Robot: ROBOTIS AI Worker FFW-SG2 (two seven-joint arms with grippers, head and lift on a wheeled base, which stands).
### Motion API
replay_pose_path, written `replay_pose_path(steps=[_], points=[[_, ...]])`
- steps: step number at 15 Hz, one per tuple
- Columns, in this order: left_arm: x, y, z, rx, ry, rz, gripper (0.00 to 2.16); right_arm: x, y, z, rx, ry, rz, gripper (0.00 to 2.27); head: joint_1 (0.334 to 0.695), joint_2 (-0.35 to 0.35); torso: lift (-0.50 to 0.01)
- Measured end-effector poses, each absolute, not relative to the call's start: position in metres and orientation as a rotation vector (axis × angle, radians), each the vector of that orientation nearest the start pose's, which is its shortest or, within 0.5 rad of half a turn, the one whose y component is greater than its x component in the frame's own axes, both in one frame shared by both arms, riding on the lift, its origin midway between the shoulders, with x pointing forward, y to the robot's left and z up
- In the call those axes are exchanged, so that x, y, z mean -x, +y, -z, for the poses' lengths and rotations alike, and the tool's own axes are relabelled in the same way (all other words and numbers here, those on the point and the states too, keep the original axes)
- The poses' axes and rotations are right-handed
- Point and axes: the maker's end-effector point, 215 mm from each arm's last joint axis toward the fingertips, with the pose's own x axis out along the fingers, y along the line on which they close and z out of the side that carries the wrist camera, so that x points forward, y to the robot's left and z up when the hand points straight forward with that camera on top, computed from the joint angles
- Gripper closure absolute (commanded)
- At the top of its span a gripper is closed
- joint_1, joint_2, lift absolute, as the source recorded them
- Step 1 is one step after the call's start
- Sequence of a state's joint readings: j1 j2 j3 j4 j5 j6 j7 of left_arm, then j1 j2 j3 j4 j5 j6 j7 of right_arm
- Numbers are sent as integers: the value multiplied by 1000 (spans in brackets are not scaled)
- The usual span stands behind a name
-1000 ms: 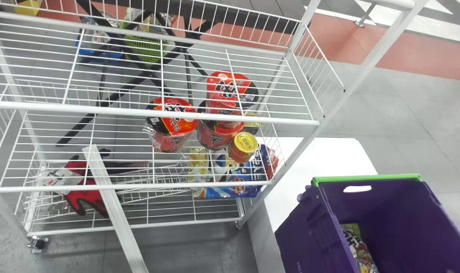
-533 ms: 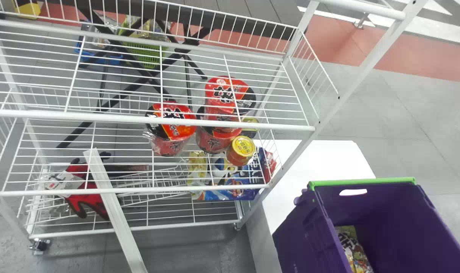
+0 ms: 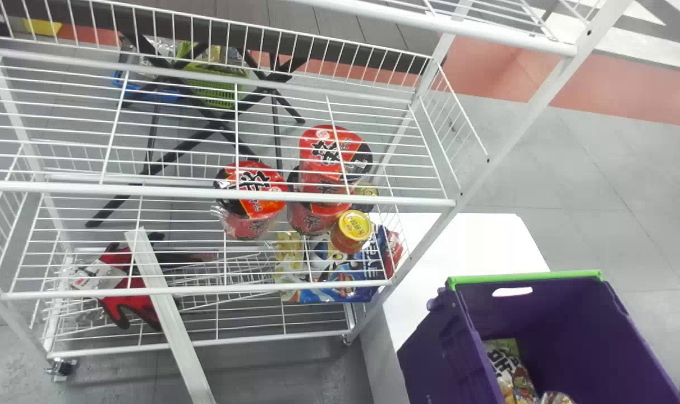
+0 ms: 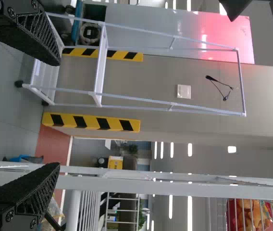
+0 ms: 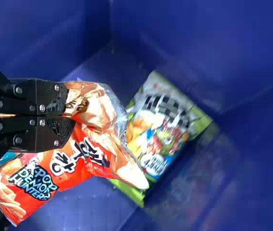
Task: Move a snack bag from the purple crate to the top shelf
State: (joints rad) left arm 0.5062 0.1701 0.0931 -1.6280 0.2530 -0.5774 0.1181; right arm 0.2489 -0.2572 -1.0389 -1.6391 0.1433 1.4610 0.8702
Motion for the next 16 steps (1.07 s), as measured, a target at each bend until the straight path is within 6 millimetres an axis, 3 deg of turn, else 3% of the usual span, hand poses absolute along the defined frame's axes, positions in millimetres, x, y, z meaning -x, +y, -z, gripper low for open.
replay_pose_path(steps=[5,16], points=[[-397,369,378,35,-144,-228,63,-160,-578,522,-823,1010,449,2250,695,-350,-368],[-397,373,376,33,-149,-229,63,-171,-584,478,-793,904,454,2250,695,-350,-324]])
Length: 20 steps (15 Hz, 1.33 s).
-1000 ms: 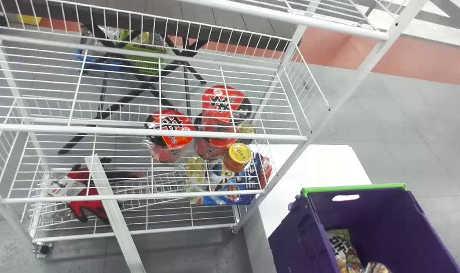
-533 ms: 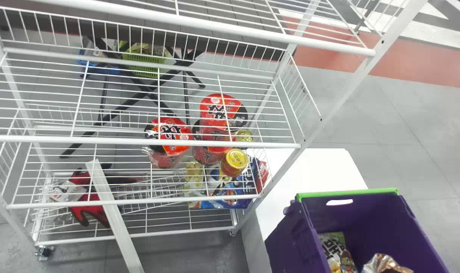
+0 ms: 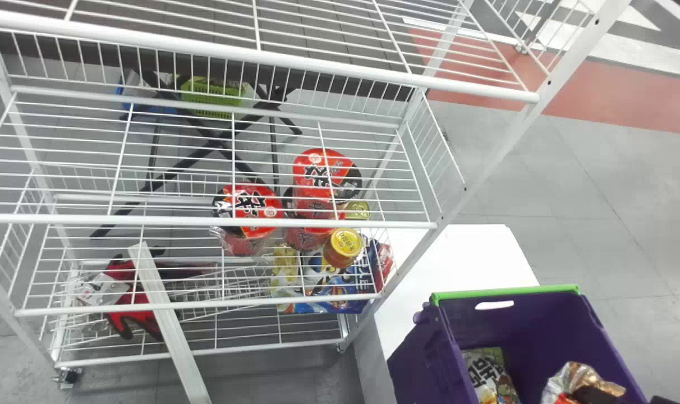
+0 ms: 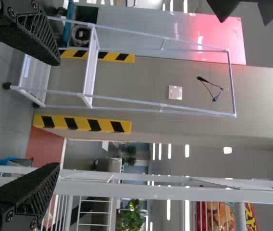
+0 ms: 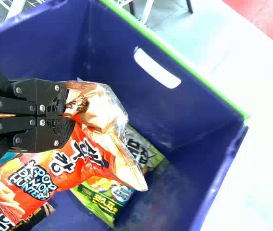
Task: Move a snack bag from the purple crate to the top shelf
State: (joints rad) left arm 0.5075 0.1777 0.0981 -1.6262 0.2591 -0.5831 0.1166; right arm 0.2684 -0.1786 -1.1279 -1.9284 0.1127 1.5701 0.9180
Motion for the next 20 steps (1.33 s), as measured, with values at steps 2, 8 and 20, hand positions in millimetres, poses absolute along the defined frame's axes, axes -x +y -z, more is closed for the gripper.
replay_pose_path(steps=[2,8,20], points=[[-402,371,374,35,-153,-224,63,-172,-585,470,-792,881,450,2246,695,-350,-316],[-405,365,373,37,-156,-212,63,-171,-586,465,-789,864,452,2250,695,-350,-292],[-403,357,375,39,-151,-199,63,-166,-592,453,-763,850,457,2250,695,-350,-245]])
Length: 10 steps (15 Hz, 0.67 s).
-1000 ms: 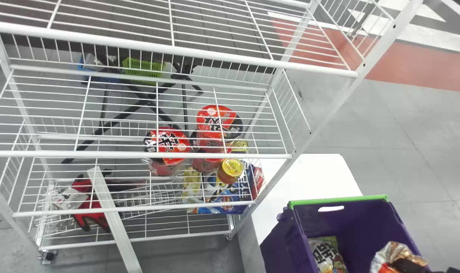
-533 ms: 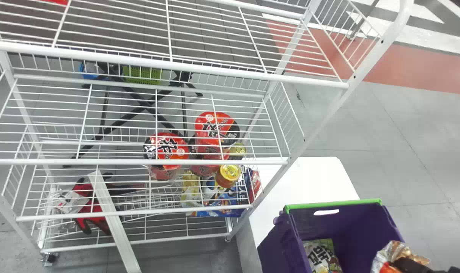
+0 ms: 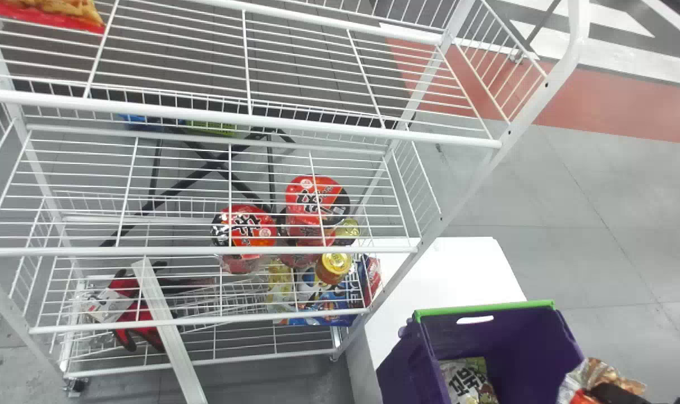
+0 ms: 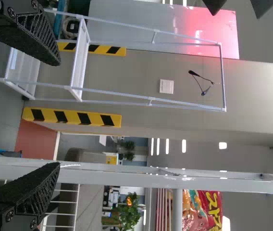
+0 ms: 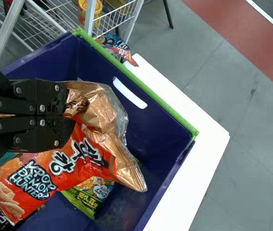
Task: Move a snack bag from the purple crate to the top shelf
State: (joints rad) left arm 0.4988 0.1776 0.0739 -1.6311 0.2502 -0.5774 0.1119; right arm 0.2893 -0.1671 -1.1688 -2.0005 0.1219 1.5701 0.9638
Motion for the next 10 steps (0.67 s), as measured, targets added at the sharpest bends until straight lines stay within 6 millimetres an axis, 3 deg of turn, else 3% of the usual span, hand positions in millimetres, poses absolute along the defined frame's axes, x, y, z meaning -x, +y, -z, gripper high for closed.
replay_pose_path(steps=[10], points=[[-407,346,373,39,-138,-185,63,-164,-599,446,-758,836,464,2250,695,-350,-205]])
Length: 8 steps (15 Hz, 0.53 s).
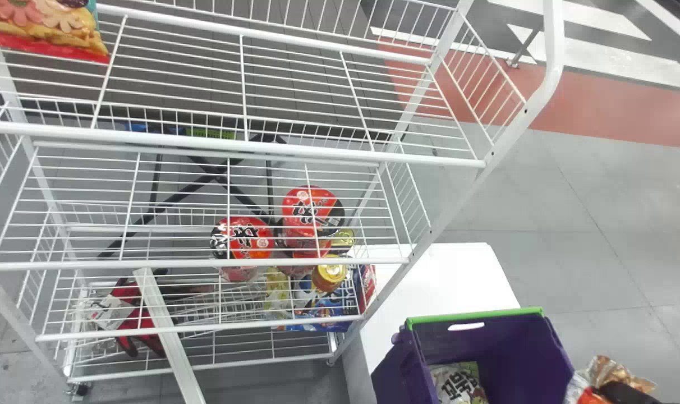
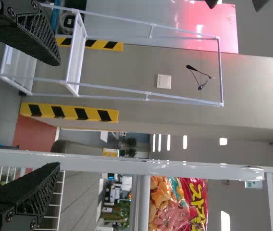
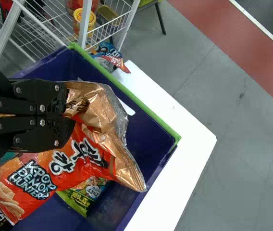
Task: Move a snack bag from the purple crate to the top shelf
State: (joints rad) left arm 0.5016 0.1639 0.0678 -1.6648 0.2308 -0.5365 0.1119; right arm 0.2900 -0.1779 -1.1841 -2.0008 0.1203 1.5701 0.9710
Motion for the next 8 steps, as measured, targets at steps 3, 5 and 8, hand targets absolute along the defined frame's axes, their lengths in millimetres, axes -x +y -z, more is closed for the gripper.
replay_pose_path(steps=[3,5,8], points=[[-407,346,373,38,-138,-185,63,-164,-598,449,-761,845,464,2246,695,-350,-193],[-407,347,372,38,-140,-187,63,-164,-597,450,-761,846,462,2250,695,-350,-186],[-407,347,372,38,-140,-187,63,-163,-597,451,-762,849,462,2250,695,-350,-174]])
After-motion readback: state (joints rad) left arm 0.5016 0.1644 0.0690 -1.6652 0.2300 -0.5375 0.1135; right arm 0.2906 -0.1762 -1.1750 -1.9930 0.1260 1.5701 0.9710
